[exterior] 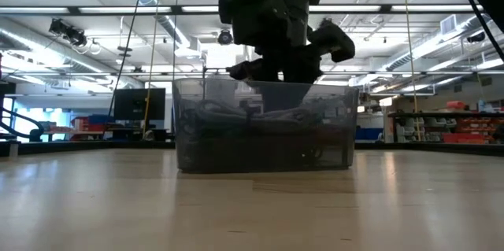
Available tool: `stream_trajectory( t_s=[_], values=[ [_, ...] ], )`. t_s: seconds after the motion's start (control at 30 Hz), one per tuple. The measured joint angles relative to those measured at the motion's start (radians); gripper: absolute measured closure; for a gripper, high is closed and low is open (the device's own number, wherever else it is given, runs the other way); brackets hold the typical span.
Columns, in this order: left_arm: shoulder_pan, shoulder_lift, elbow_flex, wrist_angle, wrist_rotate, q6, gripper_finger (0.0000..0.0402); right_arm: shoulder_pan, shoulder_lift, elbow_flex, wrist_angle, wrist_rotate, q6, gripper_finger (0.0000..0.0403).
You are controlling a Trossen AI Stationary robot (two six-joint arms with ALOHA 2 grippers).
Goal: Pick and place USB-C Cables
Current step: Adjust the green USB cable in the black bin
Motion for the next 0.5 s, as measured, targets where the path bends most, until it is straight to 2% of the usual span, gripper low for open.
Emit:
stream_trajectory(
  t_s=[0.17,0.27,0.5],
  values=[
    [0.0,0.0,0.0,0.0,0.0,0.0,0.0388,0.0,0.0,-0.028,0.045,0.002,-0.003,0.0282],
    [0.0,0.0,0.0,-0.001,0.0,0.0,0.0388,0.0,0.0,-0.037,0.041,0.045,0.001,0.0296],
    [0.0,0.0,0.0,-0.001,0.0,0.001,0.0388,0.0,0.0,-0.03,-0.014,0.078,0.007,0.0388]
  ],
)
